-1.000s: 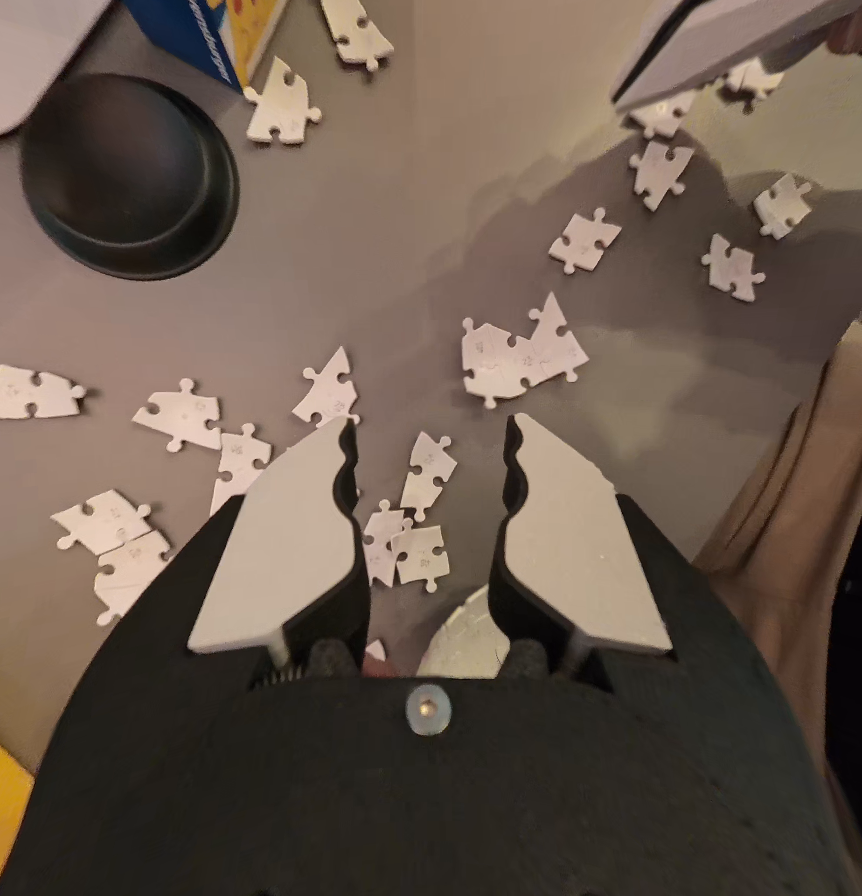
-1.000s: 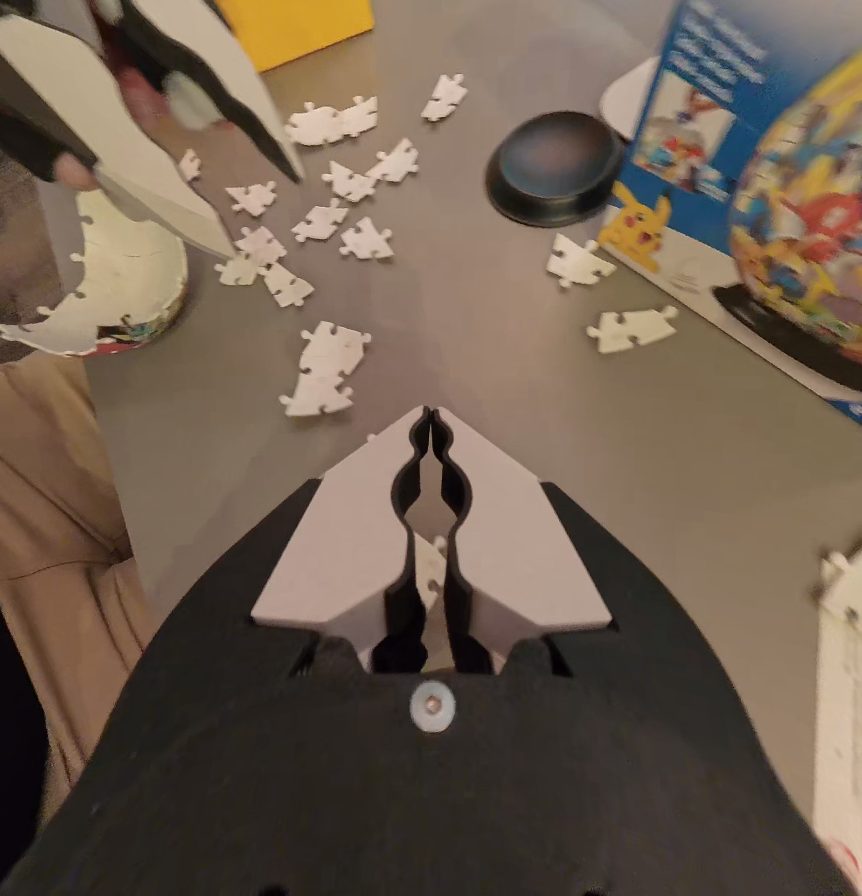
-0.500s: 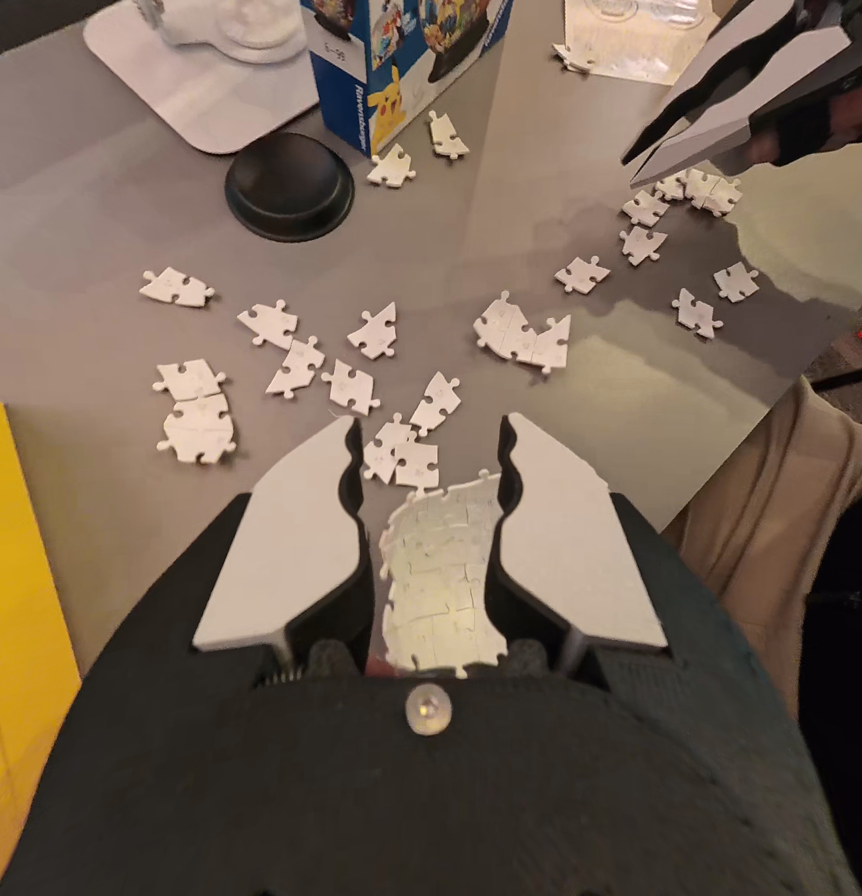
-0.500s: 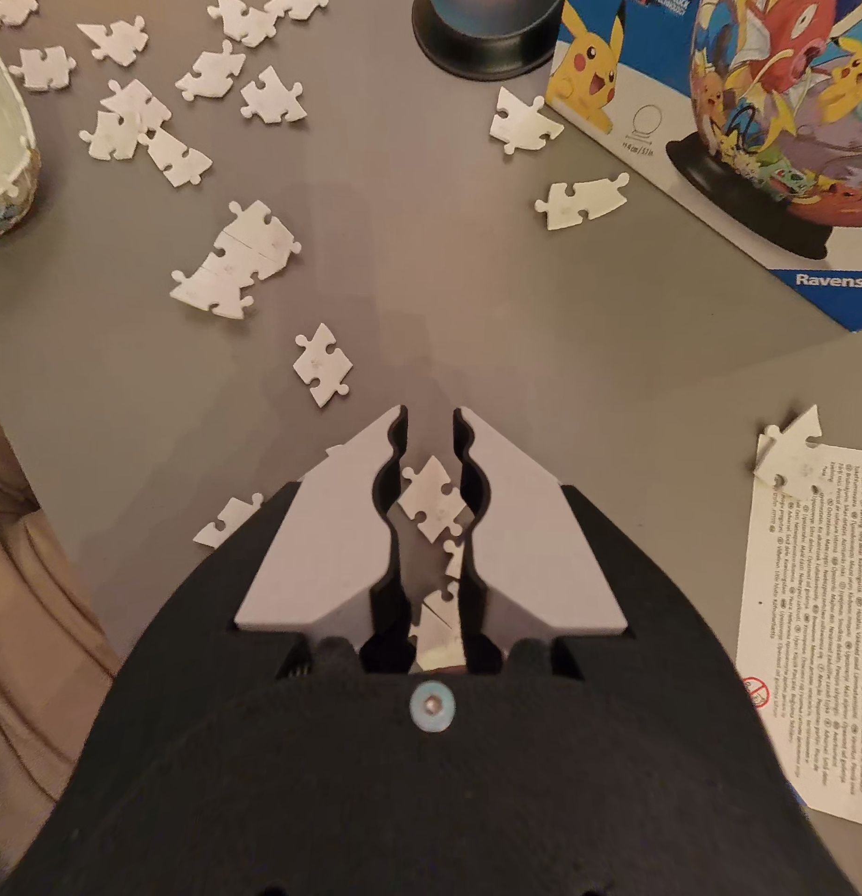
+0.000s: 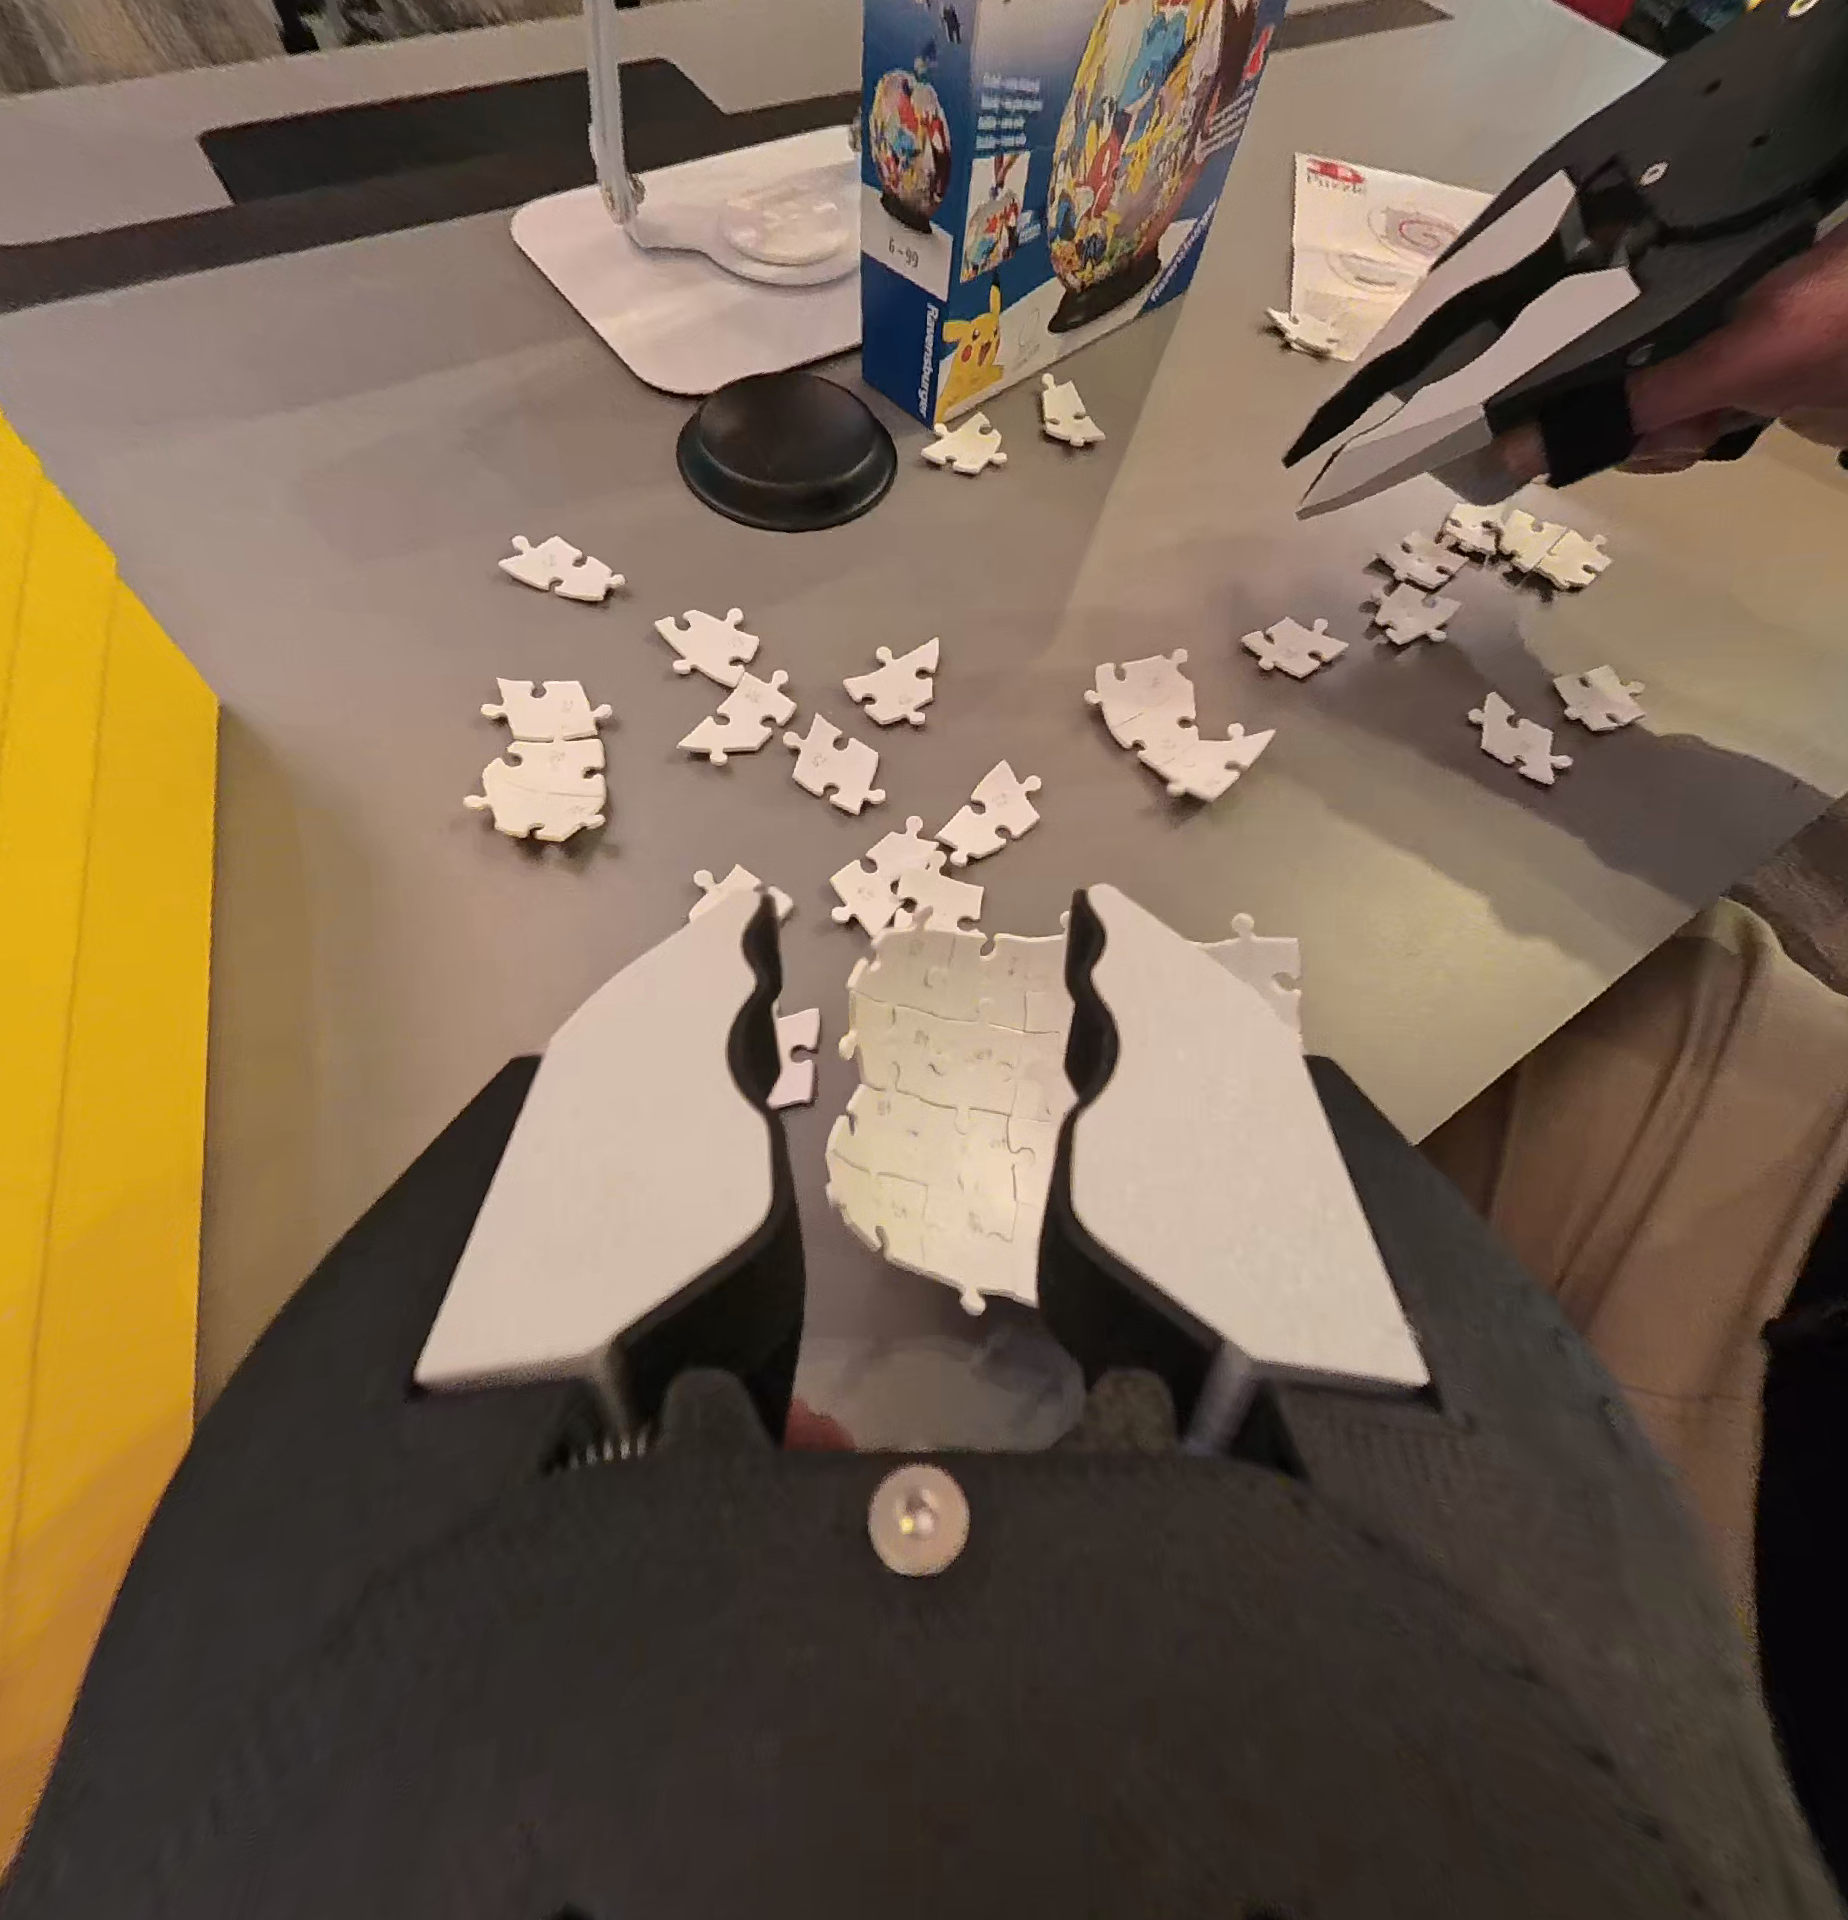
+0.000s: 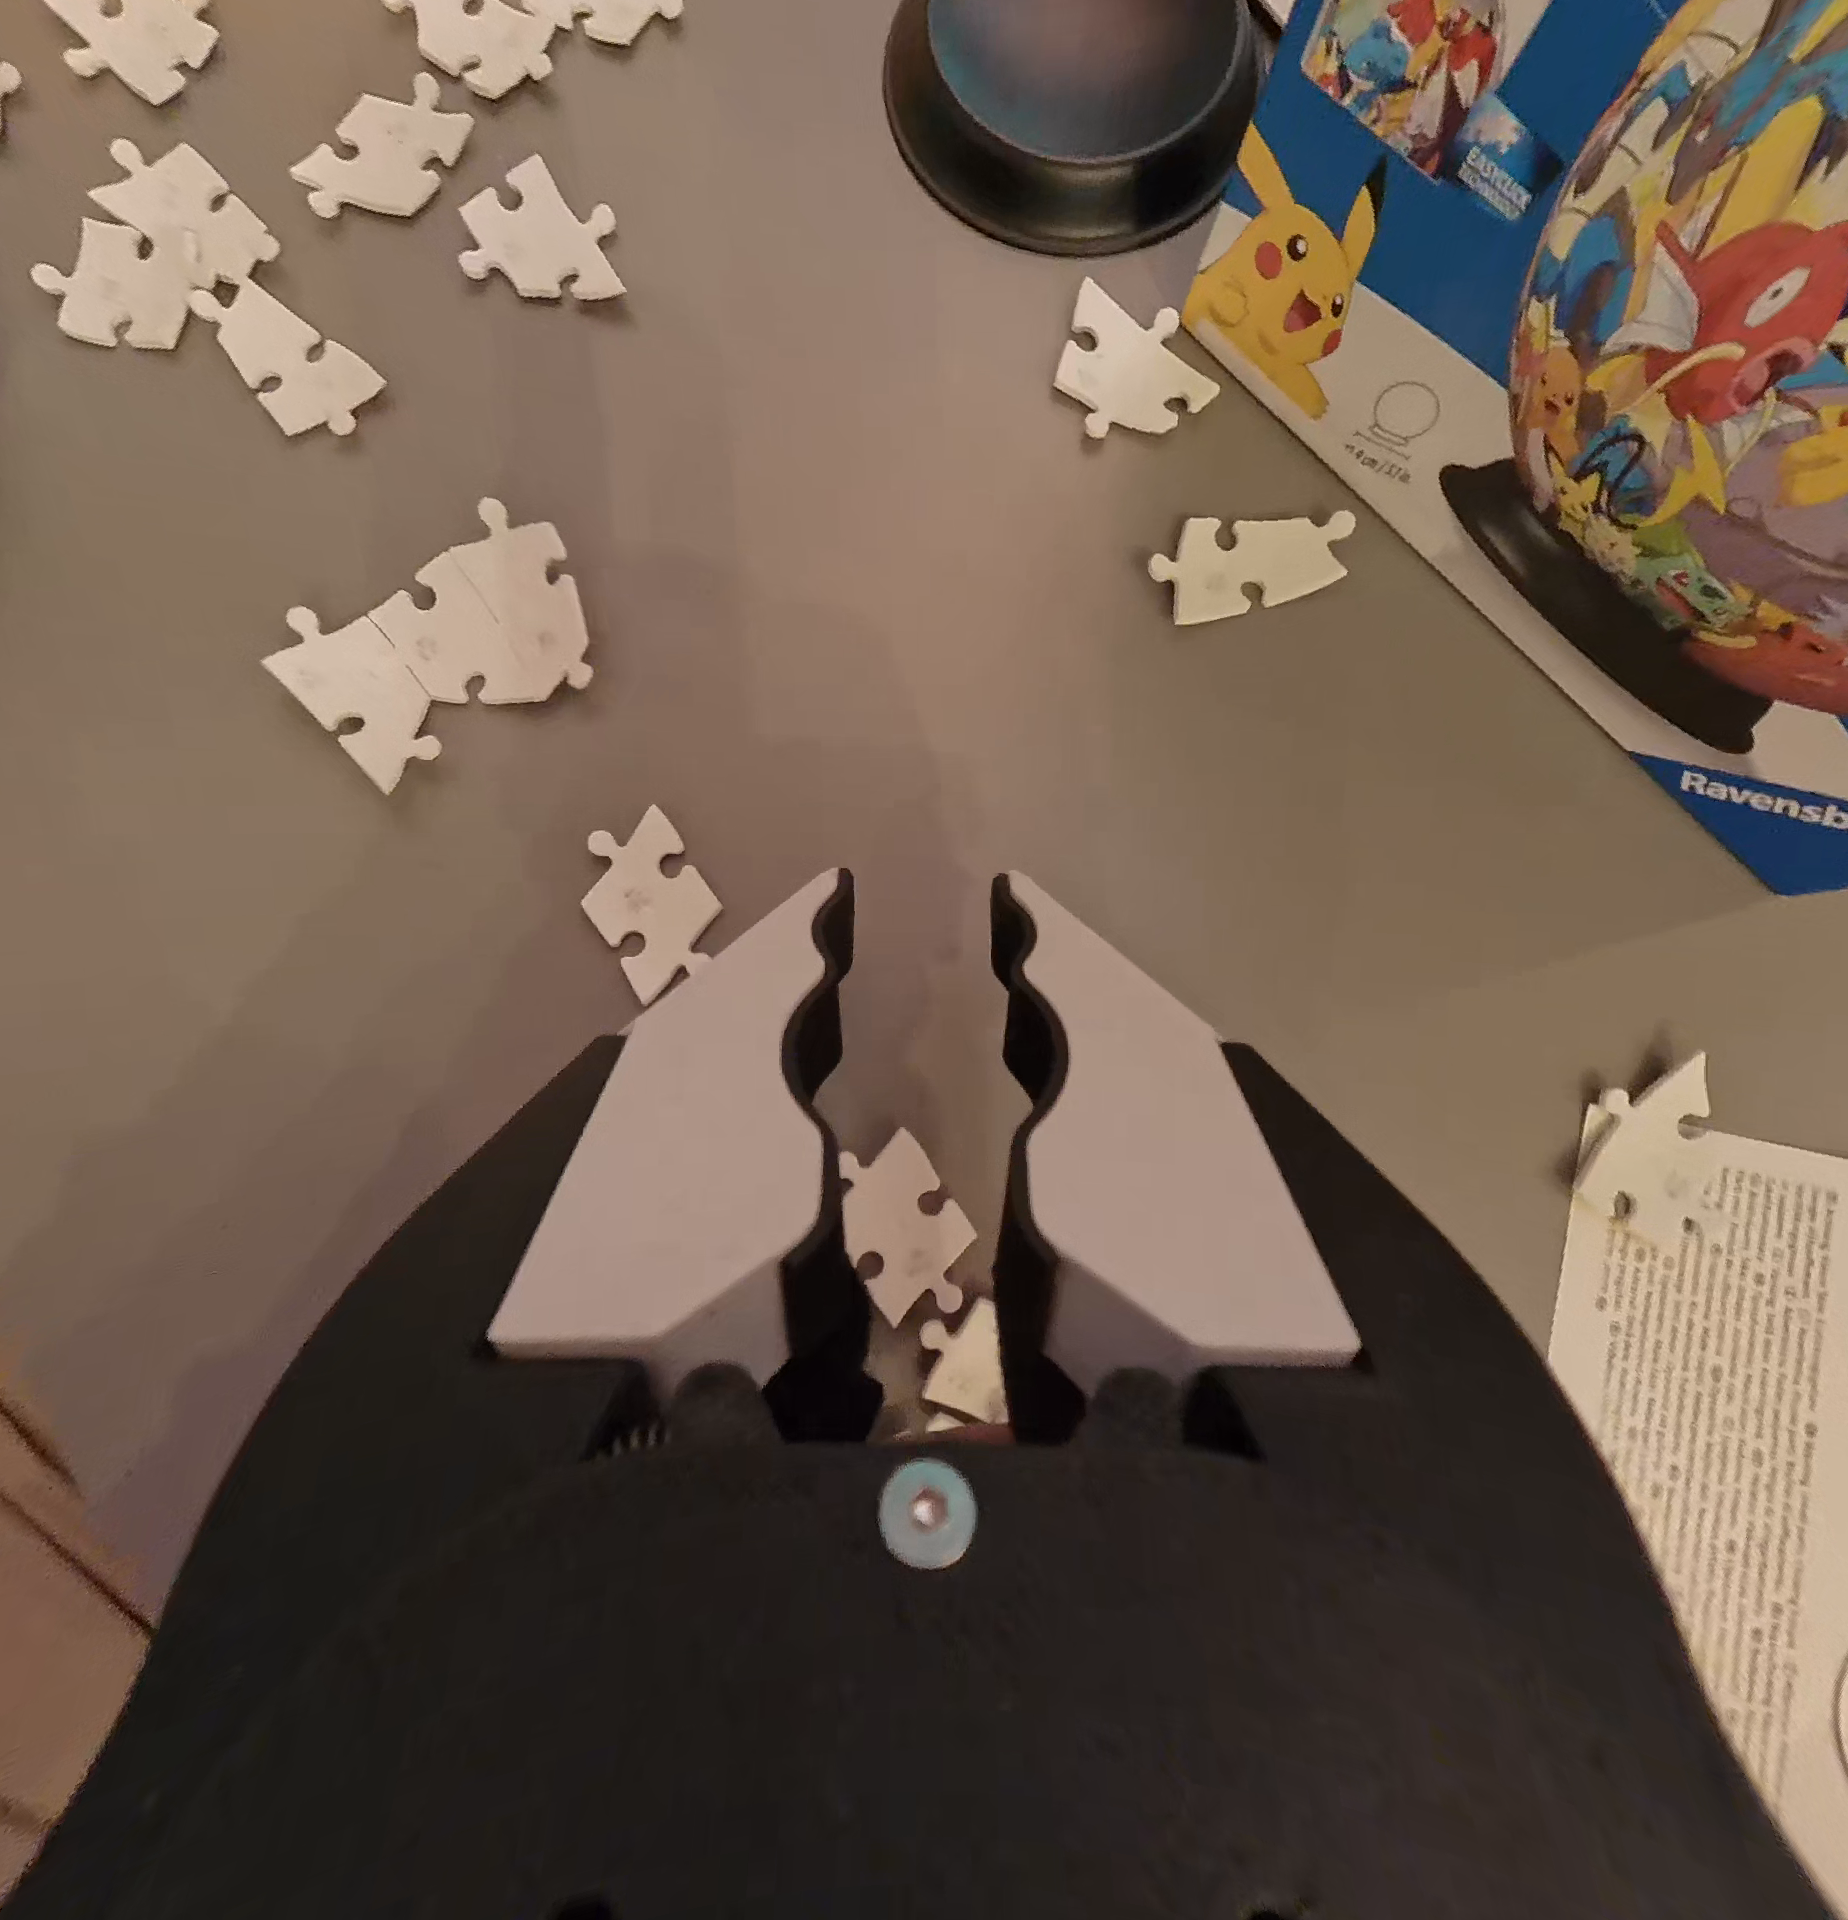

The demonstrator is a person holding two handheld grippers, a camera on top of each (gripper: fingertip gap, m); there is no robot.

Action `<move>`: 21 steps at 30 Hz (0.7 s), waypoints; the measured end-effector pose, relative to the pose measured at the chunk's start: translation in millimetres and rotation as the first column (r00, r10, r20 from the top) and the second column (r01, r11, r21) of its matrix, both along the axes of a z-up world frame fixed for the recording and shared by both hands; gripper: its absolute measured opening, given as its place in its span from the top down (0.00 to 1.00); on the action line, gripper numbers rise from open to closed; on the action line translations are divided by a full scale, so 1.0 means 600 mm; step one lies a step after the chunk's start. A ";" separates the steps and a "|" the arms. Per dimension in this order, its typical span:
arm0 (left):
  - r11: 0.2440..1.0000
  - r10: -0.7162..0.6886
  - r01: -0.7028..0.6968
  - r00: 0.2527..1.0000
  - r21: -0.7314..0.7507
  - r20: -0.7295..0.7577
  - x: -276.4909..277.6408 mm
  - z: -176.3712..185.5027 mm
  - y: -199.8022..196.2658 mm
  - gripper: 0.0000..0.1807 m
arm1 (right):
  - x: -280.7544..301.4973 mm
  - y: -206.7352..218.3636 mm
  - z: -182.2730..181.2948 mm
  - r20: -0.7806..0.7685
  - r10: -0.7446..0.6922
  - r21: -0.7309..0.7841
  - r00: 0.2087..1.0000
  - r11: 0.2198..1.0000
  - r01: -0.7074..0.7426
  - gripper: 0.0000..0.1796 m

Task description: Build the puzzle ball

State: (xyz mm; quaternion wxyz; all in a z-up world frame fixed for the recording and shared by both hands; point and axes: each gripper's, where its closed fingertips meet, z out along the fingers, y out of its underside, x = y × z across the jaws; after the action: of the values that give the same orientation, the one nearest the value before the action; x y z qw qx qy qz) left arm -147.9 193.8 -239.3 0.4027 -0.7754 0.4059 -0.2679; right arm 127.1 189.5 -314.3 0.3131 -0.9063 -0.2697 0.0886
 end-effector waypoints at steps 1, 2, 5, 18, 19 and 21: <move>1.000 0.011 -0.011 1.000 0.008 0.014 -0.004 0.002 -0.001 0.71 | 0.002 -0.001 -0.002 0.000 -0.007 -0.003 1.000 1.000 0.007 0.86; 1.000 0.023 -0.023 0.999 0.006 0.033 -0.008 0.003 -0.003 0.71 | 0.003 -0.002 -0.003 -0.002 -0.011 -0.003 1.000 1.000 0.011 0.86; 0.998 0.063 -0.064 0.997 0.002 0.042 -0.026 -0.007 -0.006 0.71 | 0.000 -0.009 -0.009 -0.003 -0.009 0.000 1.000 1.000 0.009 0.85; 0.986 0.169 -0.170 0.985 -0.001 0.032 -0.087 -0.043 0.014 0.71 | -0.046 0.004 0.001 0.004 0.059 0.094 0.998 0.994 -0.059 0.85; 0.986 0.168 -0.168 0.985 -0.001 0.032 -0.087 -0.046 0.014 0.71 | -0.049 0.005 0.002 0.004 0.063 0.097 0.998 0.993 -0.063 0.85; 0.987 0.163 -0.163 0.986 -0.003 0.027 -0.087 -0.050 0.014 0.71 | -0.056 0.007 0.003 -0.001 0.070 0.104 0.998 0.992 -0.069 0.85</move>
State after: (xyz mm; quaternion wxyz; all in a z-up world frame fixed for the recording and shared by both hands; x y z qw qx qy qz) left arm -200.0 202.3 -269.4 0.4286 -0.8024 0.3354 -0.2448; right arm 93.5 193.7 -312.6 0.3573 -0.8787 -0.3045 0.0874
